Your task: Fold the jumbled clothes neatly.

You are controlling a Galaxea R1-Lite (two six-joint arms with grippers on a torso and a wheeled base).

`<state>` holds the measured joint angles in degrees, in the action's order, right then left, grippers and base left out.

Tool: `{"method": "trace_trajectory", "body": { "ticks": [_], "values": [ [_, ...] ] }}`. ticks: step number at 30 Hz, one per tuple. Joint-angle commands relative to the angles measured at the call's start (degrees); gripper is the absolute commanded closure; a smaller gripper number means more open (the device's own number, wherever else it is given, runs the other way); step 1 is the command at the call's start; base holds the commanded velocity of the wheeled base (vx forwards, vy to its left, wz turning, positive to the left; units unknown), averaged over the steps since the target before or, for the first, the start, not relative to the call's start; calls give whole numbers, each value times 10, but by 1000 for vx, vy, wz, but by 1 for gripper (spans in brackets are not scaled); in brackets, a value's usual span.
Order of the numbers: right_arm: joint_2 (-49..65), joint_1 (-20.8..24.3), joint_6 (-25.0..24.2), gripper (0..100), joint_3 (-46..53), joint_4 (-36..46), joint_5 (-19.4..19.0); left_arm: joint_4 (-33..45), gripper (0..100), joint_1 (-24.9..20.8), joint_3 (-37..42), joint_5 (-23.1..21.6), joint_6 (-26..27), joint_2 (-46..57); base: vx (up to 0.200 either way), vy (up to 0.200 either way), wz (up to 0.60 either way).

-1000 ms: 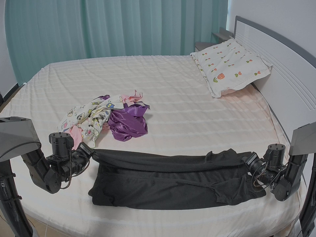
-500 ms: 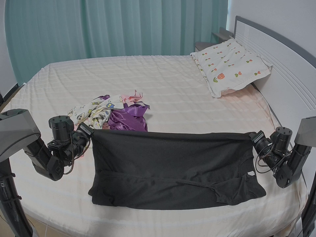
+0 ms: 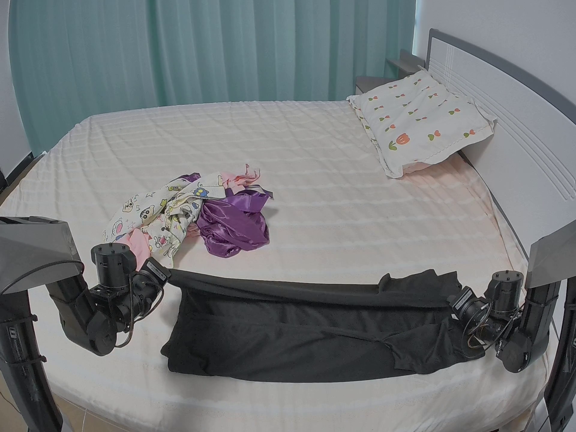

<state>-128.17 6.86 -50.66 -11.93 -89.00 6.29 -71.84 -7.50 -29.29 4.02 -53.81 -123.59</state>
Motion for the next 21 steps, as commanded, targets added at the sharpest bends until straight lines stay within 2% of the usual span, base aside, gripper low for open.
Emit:
{"method": "trace_trajectory", "body": {
  "ticks": [1, 16, 17, 18, 19, 21],
  "values": [
    [-3, 21, 0, 100, 28, -7, 3, -6, 100, -1, 24, -2, 0, -20, 0, 0, 0],
    [-2, 35, -3, 100, 55, -7, 6, -41, 100, -1, 55, -1, 0, -70, 0, 0, 0],
    [-2, 34, -3, 100, 57, -7, 6, -41, 0, -2, 57, -1, 0, -75, 0, 0, 0],
    [-1, 34, -3, 100, 58, -8, 6, -41, 0, -3, 60, -2, 0, -78, 0, 0, 0],
    [0, 34, -3, 0, 59, -8, 7, -41, 0, -4, 63, -2, -1, -80, 0, 0, 0],
    [17, 33, -4, 0, 62, -8, 7, -46, 0, -4, 69, -2, -2, -77, 0, 0, 0]
  ]
}}
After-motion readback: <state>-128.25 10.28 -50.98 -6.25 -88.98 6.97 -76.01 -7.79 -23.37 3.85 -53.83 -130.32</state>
